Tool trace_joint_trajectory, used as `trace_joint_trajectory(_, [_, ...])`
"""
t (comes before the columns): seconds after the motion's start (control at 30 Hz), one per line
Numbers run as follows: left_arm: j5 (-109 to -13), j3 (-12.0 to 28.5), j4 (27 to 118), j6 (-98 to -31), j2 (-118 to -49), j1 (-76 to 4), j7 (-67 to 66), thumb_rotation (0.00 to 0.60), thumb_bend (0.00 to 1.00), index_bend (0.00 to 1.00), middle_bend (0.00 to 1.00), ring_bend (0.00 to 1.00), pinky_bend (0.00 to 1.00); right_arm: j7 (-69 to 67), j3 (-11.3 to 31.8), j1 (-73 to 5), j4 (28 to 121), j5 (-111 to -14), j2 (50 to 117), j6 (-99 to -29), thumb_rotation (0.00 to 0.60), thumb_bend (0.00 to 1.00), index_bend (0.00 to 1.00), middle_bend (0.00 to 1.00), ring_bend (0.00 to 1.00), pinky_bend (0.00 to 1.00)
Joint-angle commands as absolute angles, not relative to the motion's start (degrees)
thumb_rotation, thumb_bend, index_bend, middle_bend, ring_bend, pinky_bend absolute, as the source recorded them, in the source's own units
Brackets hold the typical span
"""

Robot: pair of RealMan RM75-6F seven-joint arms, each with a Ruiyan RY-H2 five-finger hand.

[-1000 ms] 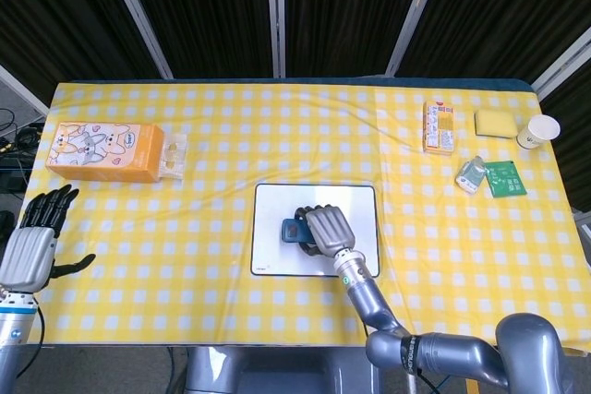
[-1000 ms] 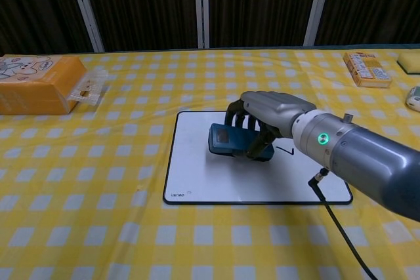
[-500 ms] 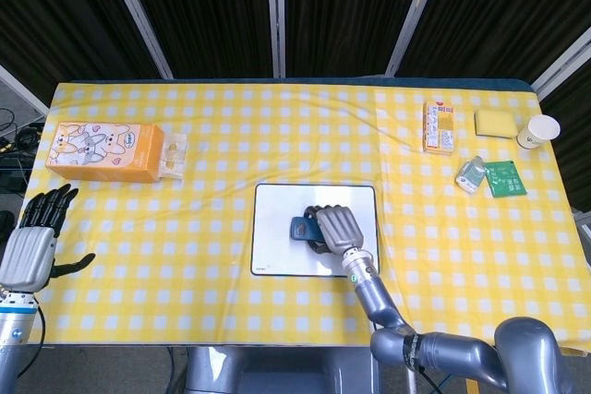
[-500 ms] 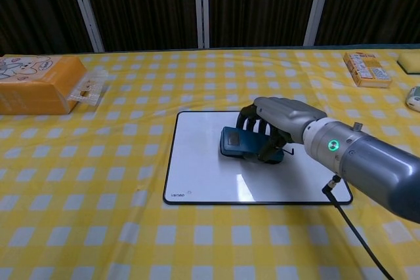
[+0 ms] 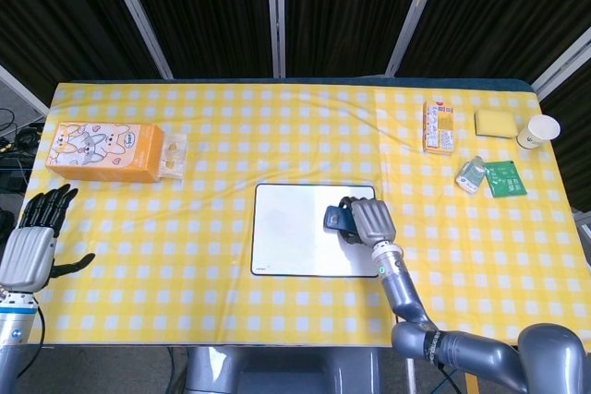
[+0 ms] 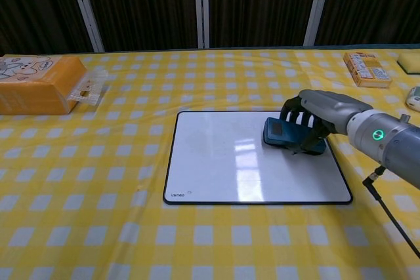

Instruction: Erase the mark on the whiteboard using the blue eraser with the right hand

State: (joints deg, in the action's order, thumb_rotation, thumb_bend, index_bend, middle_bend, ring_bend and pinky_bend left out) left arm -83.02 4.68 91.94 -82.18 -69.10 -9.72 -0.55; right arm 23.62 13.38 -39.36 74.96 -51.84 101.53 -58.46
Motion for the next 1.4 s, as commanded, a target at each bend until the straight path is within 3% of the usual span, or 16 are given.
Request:
trace_joint_trajectory(0.03, [-83.1, 4.7, 92.0, -82.3, -69.1, -9.7, -0.6, 0.6, 0.01, 0.0, 0.0, 0.0, 0.0, 23.1, 13.2, -38.7, 75.0, -51.4, 100.8, -58.4, 0.6, 0.37, 0.86, 0.76, 0.76, 0.78])
trace_joint_trajectory(0.8, [-83.2, 4.8, 92.1, -82.4, -68.9, -9.7, 0.0, 0.6, 0.01, 0.0, 0.0, 0.0, 0.0, 27.4, 12.0, -41.8, 78.1, -54.1, 108.0, -57.7, 0.6, 0.37, 0.86, 0.76, 0.76, 0.78])
trace_joint_trajectory(1.4, [-83.1, 4.7, 92.4, -82.2, -68.9, -9.8, -0.4, 0.6, 0.01, 0.0, 0.0, 0.0, 0.0, 26.8, 14.7, -39.7, 75.0, -48.6, 102.9, -58.0, 0.6, 0.37, 0.86, 0.76, 0.76, 0.78])
